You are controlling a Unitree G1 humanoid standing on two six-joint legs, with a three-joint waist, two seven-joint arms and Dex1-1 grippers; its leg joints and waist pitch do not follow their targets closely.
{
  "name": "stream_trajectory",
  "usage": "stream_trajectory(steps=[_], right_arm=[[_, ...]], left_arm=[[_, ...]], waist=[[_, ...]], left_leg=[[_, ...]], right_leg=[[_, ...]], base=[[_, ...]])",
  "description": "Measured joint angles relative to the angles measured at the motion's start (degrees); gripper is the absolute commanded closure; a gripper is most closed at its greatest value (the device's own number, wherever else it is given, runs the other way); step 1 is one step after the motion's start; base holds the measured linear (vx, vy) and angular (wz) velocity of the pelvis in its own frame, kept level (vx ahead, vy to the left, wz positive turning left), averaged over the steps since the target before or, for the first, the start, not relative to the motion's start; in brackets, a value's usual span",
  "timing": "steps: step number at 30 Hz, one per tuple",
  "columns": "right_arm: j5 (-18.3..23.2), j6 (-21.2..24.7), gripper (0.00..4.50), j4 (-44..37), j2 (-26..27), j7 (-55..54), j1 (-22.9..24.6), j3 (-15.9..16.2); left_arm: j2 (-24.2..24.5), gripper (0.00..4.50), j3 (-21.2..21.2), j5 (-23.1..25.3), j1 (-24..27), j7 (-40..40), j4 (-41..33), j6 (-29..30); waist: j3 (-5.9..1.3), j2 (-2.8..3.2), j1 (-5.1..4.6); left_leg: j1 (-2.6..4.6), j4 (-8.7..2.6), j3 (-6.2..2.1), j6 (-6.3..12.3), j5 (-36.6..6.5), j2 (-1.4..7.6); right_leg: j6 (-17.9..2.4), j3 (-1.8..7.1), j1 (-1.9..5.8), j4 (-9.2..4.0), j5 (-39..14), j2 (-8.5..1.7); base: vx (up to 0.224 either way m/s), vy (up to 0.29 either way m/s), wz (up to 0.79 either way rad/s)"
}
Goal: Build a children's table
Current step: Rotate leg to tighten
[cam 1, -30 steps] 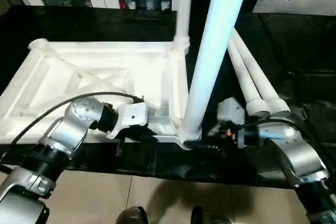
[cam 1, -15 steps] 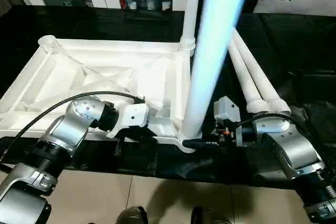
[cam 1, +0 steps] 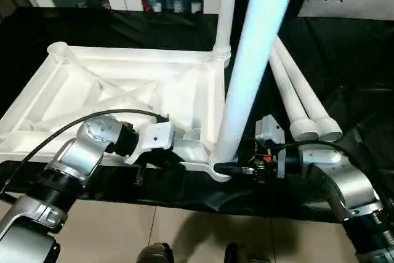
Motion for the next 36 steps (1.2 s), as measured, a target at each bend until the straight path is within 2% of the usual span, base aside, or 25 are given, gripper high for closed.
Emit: stream_trajectory(steps=[10, 14, 19, 24, 31, 33, 36], right_arm=[[-0.3, 0.1, 1.83, -0.6, 2.4, -4.0, 1.7, -0.7], [-2.0, -0.6, 1.83, -0.8, 6.7, -13.8, 3.4, -3.4], [-3.5, -0.8, 1.83, -0.2, 12.7, -25.8, 4.2, -7.1], [-5.9, -0.9, 1.83, 3.4, 22.2, -40.6, 0.8, -10.4], [-8.0, -3.3, 1.83, 7.4, 28.2, -52.2, -2.8, -12.5], [-8.2, -4.3, 1.30, 7.8, 28.4, -52.5, -2.8, -12.5], [-8.2, -5.0, 1.08, 8.5, 28.6, -52.3, -2.4, -12.6]], left_arm=[[-0.5, 4.50, 1.5, -0.3, 1.0, 1.6, -1.2, 3.3], [-3.7, 4.50, 4.2, 0.2, 3.4, 9.9, -4.1, 9.3], [-9.1, 4.50, 6.6, 0.2, 7.2, 19.5, -10.5, 18.0], [-15.5, 4.50, 7.5, 3.8, 8.0, 31.1, -15.3, 26.3], [-21.4, 4.50, 6.4, 7.8, 8.0, 41.0, -18.2, 31.3], [-21.4, 4.50, 6.2, 7.9, 8.0, 41.4, -18.5, 31.3], [-20.8, 4.50, 5.8, 7.9, 8.0, 41.1, -18.7, 30.7]], waist=[[-0.02, 0.04, -0.81], [-0.12, 0.21, -1.25], [-0.06, 0.08, -2.77], [-0.04, 0.05, -3.89], [-0.03, 0.03, -4.01], [-0.02, 0.02, -3.95], [-0.03, 0.03, -3.90]], left_leg=[[0.08, -0.05, 0.00, -0.32, -0.2, 0.00], [0.16, -0.02, 0.07, -0.37, -0.2, -0.03], [0.12, 0.00, 0.11, -0.35, -0.2, -0.06], [0.09, -0.04, 0.11, -0.35, -0.2, -0.08], [-0.06, -0.23, 0.11, -0.35, -0.2, -0.11], [-0.28, -0.44, 0.11, -0.35, -0.2, -0.12], [-0.28, -0.66, 0.07, -0.34, -0.2, -0.09]], right_leg=[[0.0, 0.02, 0.16, -0.02, 0.0, 0.00], [0.3, 0.08, 0.27, -0.07, -0.2, -0.02], [0.4, 0.12, 0.25, -0.36, -0.2, -0.04], [0.4, 0.14, 0.00, -0.36, -0.2, -0.04], [0.4, 0.14, -0.08, -0.42, -0.2, -0.04], [0.4, 0.11, -0.09, -0.41, -0.3, -0.04], [0.6, 0.04, -0.15, -0.40, -0.3, 0.00]], base=[[0.000, 0.000, 0.00], [0.000, 0.000, 0.00], [0.000, 0.000, 0.00], [0.000, 0.000, 0.00], [0.000, 0.000, 0.00], [0.000, 0.000, 0.00], [0.000, 0.000, 0.00]])
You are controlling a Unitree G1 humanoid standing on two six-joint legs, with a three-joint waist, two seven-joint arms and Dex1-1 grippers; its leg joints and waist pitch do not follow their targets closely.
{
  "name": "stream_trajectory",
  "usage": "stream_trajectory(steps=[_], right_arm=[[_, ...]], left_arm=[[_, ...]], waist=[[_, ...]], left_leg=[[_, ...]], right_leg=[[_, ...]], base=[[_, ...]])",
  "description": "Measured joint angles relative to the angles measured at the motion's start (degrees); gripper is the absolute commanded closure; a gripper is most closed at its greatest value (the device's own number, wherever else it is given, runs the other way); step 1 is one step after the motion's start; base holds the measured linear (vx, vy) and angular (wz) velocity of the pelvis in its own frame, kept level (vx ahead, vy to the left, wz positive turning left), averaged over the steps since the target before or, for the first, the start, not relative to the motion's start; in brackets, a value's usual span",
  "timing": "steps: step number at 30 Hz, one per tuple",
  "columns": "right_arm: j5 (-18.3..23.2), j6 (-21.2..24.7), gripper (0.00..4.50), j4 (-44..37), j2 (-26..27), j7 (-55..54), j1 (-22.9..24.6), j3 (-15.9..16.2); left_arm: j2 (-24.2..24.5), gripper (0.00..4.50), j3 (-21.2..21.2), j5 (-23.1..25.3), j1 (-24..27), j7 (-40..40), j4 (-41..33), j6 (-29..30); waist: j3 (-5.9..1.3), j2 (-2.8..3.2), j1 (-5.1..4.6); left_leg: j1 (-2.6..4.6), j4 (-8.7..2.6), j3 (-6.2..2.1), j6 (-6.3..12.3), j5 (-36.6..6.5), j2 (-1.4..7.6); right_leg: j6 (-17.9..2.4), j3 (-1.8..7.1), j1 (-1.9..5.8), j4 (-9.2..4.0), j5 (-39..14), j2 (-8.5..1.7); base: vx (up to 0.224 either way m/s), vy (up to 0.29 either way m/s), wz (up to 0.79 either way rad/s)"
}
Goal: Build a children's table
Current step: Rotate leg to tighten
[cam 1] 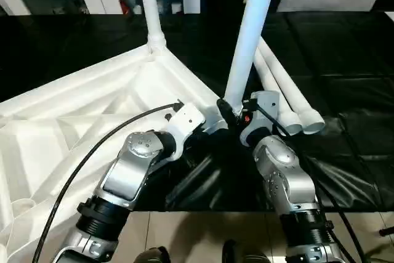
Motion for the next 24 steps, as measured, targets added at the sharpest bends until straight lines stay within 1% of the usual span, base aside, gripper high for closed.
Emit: stream_trajectory(steps=[2, 3, 4, 5, 6, 7, 8, 10, 11, 12, 15, 17, 20, 22, 24], right_arm=[[-0.1, -0.6, 0.83, 0.2, -0.3, 0.7, 0.3, 0.3], [-0.1, -0.8, 0.83, 0.2, -0.6, 1.3, 0.5, 0.5], [0.0, -1.2, 0.72, 0.1, -1.3, 2.1, 0.8, 0.8], [0.3, -1.7, 0.54, -0.5, -2.5, 3.8, 1.6, 0.9], [0.5, -2.1, 0.54, -1.2, -3.7, 5.5, 2.5, 1.0], [0.8, -2.4, 0.39, -1.6, -5.1, 7.5, 3.4, 1.3], [1.4, -2.5, 0.33, -1.7, -6.6, 9.7, 4.5, 1.3], [2.5, -2.6, 0.13, -2.6, -9.4, 14.1, 6.3, 1.3], [3.8, -2.7, 0.05, -4.8, -12.8, 18.9, 8.1, 2.1], [4.4, -2.9, 0.05, -6.0, -14.7, 21.3, 8.8, 1.8], [5.8, -3.0, 0.05, -8.5, -18.9, 26.8, 8.9, 0.6], [6.7, -2.8, 0.05, -10.2, -23.0, 32.2, 9.1, 1.8], [7.0, -2.0, 0.05, -11.6, -27.1, 38.3, 8.9, 3.5], [7.1, -1.6, 0.05, -11.6, -28.7, 41.1, 8.6, 4.2], [6.9, -1.3, 0.05, -11.5, -30.8, 44.6, 7.3, 6.2]], left_arm=[[0.8, 4.50, -0.3, -0.2, -0.1, -0.7, -0.1, -0.6], [1.5, 4.50, -0.3, -0.2, -0.1, -1.3, -0.1, -0.8], [2.0, 4.50, -0.3, -0.3, -0.1, -1.9, -0.1, -1.2], [2.9, 4.50, -0.4, -0.5, -0.2, -3.1, 0.0, -1.9], [3.9, 4.50, -0.5, -1.1, -0.2, -4.3, 0.1, -2.8], [4.8, 4.50, -0.5, -1.8, -0.2, -5.4, 0.3, -3.7], [5.6, 4.50, -0.4, -2.2, -0.2, -6.6, 0.4, -4.7], [6.9, 4.50, -0.5, -2.7, -0.6, -8.7, 1.4, -7.3], [8.3, 4.50, -0.6, -3.4, -1.2, -11.1, 3.2, -9.9], [9.3, 4.50, -0.5, -3.9, -1.3, -12.5, 4.0, -11.6], [11.5, 4.50, -0.7, -4.5, -1.8, -16.6, 6.4, -15.8], [12.9, 4.50, -2.0, -4.9, -2.9, -20.5, 8.3, -19.1], [14.8, 4.50, -3.0, -6.2, -3.5, -25.7, 10.1, -22.8], [15.7, 4.50, -3.5, -6.7, -3.8, -28.7, 11.2, -24.6], [16.9, 4.50, -4.4, -7.1, -5.0, -32.3, 12.8, -26.8]], waist=[[0.01, 0.03, 0.03], [0.01, 0.03, 0.03], [0.01, 0.03, 0.03], [0.01, 0.03, 0.02], [0.01, 0.02, 0.05], [0.01, 0.02, 0.06], [0.01, 0.02, 0.17], [0.01, 0.03, 0.33], [0.02, 0.04, 0.63], [0.02, 0.04, 0.72], [0.02, 0.03, 1.03], [0.02, 0.03, 1.51], [0.01, 0.05, 1.96], [0.01, 0.04, 2.11], [0.01, 0.04, 2.23]], left_leg=[[-0.07, -0.04, -0.01, 0.00, 0.0, 0.01], [-0.09, -0.04, -0.01, 0.00, 0.0, 0.02], [-0.12, -0.04, 0.00, 0.00, 0.0, 0.02], [-0.17, -0.05, 0.00, 0.00, 0.0, 0.02], [-0.22, -0.05, -0.01, 0.02, 0.0, 0.02], [-0.33, -0.04, -0.01, 0.08, 0.0, 0.02], [-0.55, -0.02, -0.02, 0.24, 0.1, 0.02], [-0.69, 0.06, -0.02, 0.27, 0.2, 0.02], [-0.71, 0.12, -0.05, 0.31, 0.1, 0.02], [-0.71, 0.15, -0.04, 0.34, 0.1, 0.03], [-0.67, 0.26, -0.04, 0.34, 0.1, 0.06], [-0.60, 0.39, -0.05, 0.34, 0.1, 0.08], [-0.60, 0.49, -0.07, 0.35, 0.1, 0.07], [-0.60, 0.52, -0.08, 0.35, 0.1, 0.07], [-0.61, 0.57, -0.08, 0.36, 0.1, 0.07]], right_leg=[[0.0, -0.02, -0.09, 0.02, 0.0, 0.01], [0.0, -0.02, -0.10, 0.02, 0.0, 0.01], [-0.1, -0.02, -0.12, 0.01, 0.0, 0.01], [-0.2, -0.02, -0.17, 0.01, 0.1, 0.01], [-0.2, -0.02, -0.21, 0.01, 0.1, 0.01], [-0.2, -0.03, -0.28, 0.01, 0.1, 0.01], [-0.2, -0.04, -0.48, 0.02, 0.1, 0.01], [-0.3, -0.04, -0.78, 0.08, 0.2, 0.01], [-0.3, -0.06, -0.81, 0.08, 0.2, 0.01], [-0.3, -0.06, -0.78, 0.11, 0.2, 0.01], [-0.3, -0.08, -0.68, 0.12, 0.2, 0.01], [-0.4, -0.08, -0.68, 0.13, 0.2, 0.01], [-0.4, -0.08, -0.65, 0.15, 0.3, 0.01], [-0.4, -0.08, -0.63, 0.16, 0.3, 0.01], [-0.4, -0.08, -0.64, 0.18, 0.3, 0.00]], base=[[0.000, 0.000, 0.00], [0.000, 0.000, 0.00], [0.000, 0.000, 0.00], [0.000, 0.000, 0.00], [0.000, 0.000, 0.00], [0.000, 0.000, 0.00], [0.000, 0.000, 0.00], [0.000, 0.000, 0.00], [0.000, 0.000, 0.00], [0.000, 0.000, 0.00], [0.000, 0.000, 0.00], [0.000, 0.000, 0.00], [0.000, 0.000, 0.00], [0.000, 0.000, 0.00], [0.000, 0.000, 0.00]])
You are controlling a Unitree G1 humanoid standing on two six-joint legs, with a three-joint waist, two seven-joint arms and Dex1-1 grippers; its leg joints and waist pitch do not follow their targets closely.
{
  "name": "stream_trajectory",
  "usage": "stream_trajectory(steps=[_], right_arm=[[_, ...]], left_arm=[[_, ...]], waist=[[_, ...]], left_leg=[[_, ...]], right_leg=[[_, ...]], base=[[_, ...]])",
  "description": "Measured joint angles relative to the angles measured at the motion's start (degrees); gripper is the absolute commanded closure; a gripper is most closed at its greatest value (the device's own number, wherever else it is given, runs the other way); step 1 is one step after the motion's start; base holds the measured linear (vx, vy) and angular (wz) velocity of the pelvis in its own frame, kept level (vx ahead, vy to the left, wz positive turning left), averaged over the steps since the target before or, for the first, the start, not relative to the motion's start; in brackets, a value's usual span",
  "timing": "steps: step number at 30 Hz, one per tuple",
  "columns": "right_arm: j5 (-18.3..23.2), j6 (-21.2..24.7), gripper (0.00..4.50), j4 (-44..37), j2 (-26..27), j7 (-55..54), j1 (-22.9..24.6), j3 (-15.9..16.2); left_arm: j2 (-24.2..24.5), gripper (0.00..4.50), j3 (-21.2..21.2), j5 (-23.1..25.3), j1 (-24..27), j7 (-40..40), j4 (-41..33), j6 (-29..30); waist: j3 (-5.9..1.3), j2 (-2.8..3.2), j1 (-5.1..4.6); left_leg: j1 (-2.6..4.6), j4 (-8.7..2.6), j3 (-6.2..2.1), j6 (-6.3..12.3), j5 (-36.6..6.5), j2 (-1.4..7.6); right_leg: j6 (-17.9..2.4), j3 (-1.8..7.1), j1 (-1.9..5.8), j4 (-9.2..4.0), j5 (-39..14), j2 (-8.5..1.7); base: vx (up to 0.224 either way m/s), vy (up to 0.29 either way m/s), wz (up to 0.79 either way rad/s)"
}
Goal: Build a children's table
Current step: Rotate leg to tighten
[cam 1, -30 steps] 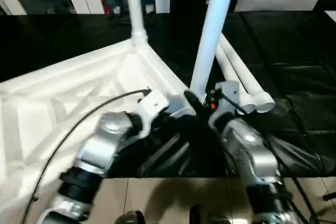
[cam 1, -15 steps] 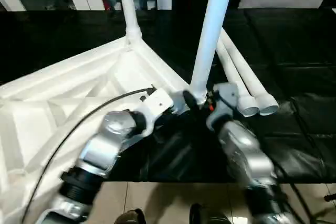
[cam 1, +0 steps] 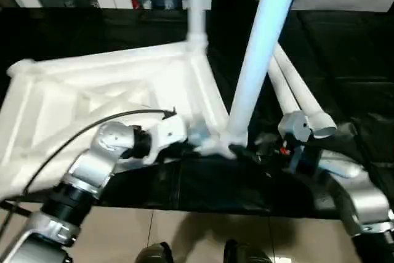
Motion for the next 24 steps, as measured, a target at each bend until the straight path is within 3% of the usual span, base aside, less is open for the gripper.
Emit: stream_trajectory(steps=[5, 11, 17, 24], right_arm=[[-0.3, 0.2, 0.05, 0.1, -2.1, 5.5, -2.6, 3.1], [-2.3, -0.4, 0.32, 3.0, -3.4, 12.8, -5.9, 8.1], [-2.8, -1.0, 0.86, 4.9, -3.6, 15.0, -7.3, 10.2], [-2.8, -1.5, 1.44, 6.3, -3.5, 16.4, -8.3, 10.3]], left_arm=[[0.5, 4.50, -1.9, 0.0, -1.9, -5.1, 2.8, -4.5], [1.0, 4.50, -3.5, 0.0, -4.2, -9.0, 6.5, -9.3], [1.0, 4.50, -3.8, 0.1, -4.8, -9.9, 7.8, -11.0], [0.8, 4.50, -3.9, 0.0, -5.4, -10.8, 9.4, -12.6]], waist=[[-0.02, 0.01, 0.89], [-0.01, -0.02, 1.12], [-0.01, -0.03, 1.08], [0.00, -0.05, 1.19]], left_leg=[[0.00, 0.10, -0.01, 0.01, 0.0, 0.02], [-0.01, 0.35, -0.03, 0.05, 0.0, 0.06], [-0.01, 0.47, -0.02, 0.04, 0.0, 0.06], [0.01, 0.60, -0.03, 0.04, 0.0, 0.08]], right_leg=[[0.0, -0.01, 0.03, 0.09, 0.0, 0.00], [0.0, -0.01, 0.02, 0.37, 0.0, -0.02], [0.0, 0.01, 0.02, 0.49, 0.0, -0.02], [0.0, 0.02, 0.00, 0.74, 0.0, -0.03]], base=[[0.000, 0.000, 0.00], [0.000, 0.000, 0.00], [0.000, 0.000, 0.00], [0.000, 0.000, 0.00]])
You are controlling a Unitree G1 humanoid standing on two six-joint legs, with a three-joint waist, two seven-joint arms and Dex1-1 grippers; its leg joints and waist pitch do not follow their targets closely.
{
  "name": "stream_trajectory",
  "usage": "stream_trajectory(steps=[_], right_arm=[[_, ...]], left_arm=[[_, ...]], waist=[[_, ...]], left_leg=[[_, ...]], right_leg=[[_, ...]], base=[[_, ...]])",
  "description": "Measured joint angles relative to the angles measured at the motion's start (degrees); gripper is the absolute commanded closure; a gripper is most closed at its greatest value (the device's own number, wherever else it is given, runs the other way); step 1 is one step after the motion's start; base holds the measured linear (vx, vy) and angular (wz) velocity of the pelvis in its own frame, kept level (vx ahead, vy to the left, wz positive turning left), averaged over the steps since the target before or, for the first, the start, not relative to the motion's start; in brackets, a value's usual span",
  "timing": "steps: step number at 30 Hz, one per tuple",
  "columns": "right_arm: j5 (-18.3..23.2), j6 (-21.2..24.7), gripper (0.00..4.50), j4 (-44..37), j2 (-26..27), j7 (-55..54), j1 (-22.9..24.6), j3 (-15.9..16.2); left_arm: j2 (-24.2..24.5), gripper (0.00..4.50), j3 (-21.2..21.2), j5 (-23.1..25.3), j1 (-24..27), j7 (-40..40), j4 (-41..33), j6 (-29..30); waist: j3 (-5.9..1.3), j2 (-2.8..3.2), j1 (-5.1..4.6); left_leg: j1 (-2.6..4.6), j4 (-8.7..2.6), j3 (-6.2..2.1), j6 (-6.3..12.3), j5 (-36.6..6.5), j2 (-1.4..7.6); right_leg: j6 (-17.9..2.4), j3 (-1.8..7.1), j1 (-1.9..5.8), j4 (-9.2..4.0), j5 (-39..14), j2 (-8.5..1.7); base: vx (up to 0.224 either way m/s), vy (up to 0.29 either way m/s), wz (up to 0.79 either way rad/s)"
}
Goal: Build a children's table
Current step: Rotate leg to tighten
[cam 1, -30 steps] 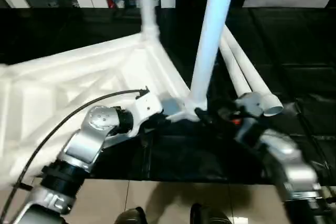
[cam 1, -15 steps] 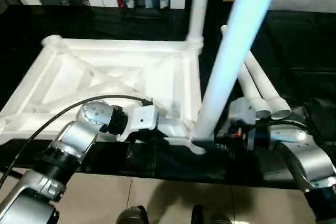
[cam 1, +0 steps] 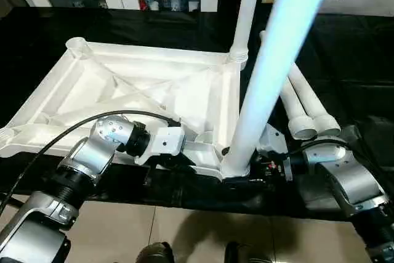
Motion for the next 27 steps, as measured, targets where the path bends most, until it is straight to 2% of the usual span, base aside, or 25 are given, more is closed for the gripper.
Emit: stream_trajectory(steps=[3, 10, 12, 16, 20, 23, 25, 27], right_arm=[[0.0, 0.0, 1.65, 0.5, 0.2, 0.6, -0.2, 0.1], [1.4, 2.2, 1.73, -0.2, 0.7, 0.3, 1.0, -0.6], [2.1, 3.6, 1.73, -1.4, 1.5, -1.0, 2.6, -1.6], [2.8, 5.7, 1.73, -3.2, 7.1, -9.2, 6.4, -4.7], [1.7, 7.0, 1.73, -2.9, 13.0, -22.2, 7.6, -8.0], [-0.9, 7.3, 1.73, -1.2, 19.9, -34.2, 6.8, -11.6], [-2.4, 7.3, 1.73, -0.2, 22.8, -39.8, 5.8, -12.9], [-4.6, 7.3, 1.73, 1.9, 27.5, -48.1, 3.6, -14.6]], left_arm=[[0.0, 4.50, -0.1, 0.0, -0.2, -0.2, 0.5, -0.7], [0.0, 4.50, 0.2, -0.8, 0.2, -0.7, 0.3, 0.5], [0.1, 4.50, 0.9, -1.2, 0.6, -0.6, -0.2, 2.2], [-0.4, 4.50, 3.5, -1.3, 3.2, 3.4, -3.6, 8.7], [-2.6, 4.50, 6.0, -0.6, 5.1, 11.3, -7.2, 17.4], [-7.1, 4.50, 8.6, 0.7, 7.4, 20.4, -11.4, 25.1], [-9.6, 4.50, 9.4, 1.5, 8.1, 24.5, -13.6, 29.0], [-13.6, 4.50, 10.4, 4.0, 9.3, 30.9, -17.0, 34.4]], waist=[[0.00, 0.00, 0.02], [0.00, 0.00, 0.02], [0.00, 0.00, 0.00], [-0.01, 0.02, -0.50], [0.07, -0.08, -2.22], [0.08, -0.08, -3.62], [0.11, -0.11, -4.24], [0.12, -0.10, -4.95]], left_leg=[[0.00, 0.08, 0.00, 0.00, 0.0, 0.00], [-0.01, 0.05, 0.00, 0.00, 0.0, 0.01], [-0.02, 0.03, 0.00, -0.01, 0.0, 0.01], [0.17, 0.00, 0.04, -0.13, 0.0, 0.03], [0.64, -0.03, 0.06, -0.47, -0.1, -0.02], [0.74, -0.16, 0.03, -0.47, -0.1, -0.02], [0.74, -0.16, 0.03, -0.47, -0.1, -0.07], [0.80, -0.14, 0.05, -0.45, -0.1, -0.16]], right_leg=[[0.0, 0.00, 0.01, 0.05, 0.0, -0.02], [0.0, -0.01, 0.03, 0.05, 0.0, -0.02], [0.0, -0.01, 0.04, 0.05, 0.0, -0.02], [0.0, 0.02, 0.28, 0.11, 0.0, -0.01], [0.3, 0.06, 0.56, -0.17, -0.2, -0.02], [0.3, -0.06, 0.67, -0.83, -0.2, -0.01], [0.3, -0.04, 0.65, -1.01, -0.2, -0.02], [0.3, 0.07, 0.63, -1.08, -0.2, -0.05]], base=[[0.000, 0.000, 0.00], [0.000, 0.000, 0.00], [0.000, 0.000, 0.00], [0.000, 0.000, 0.00], [0.000, 0.000, 0.00], [0.000, 0.000, 0.00], [0.000, 0.000, 0.00], [0.000, 0.000, 0.00]])
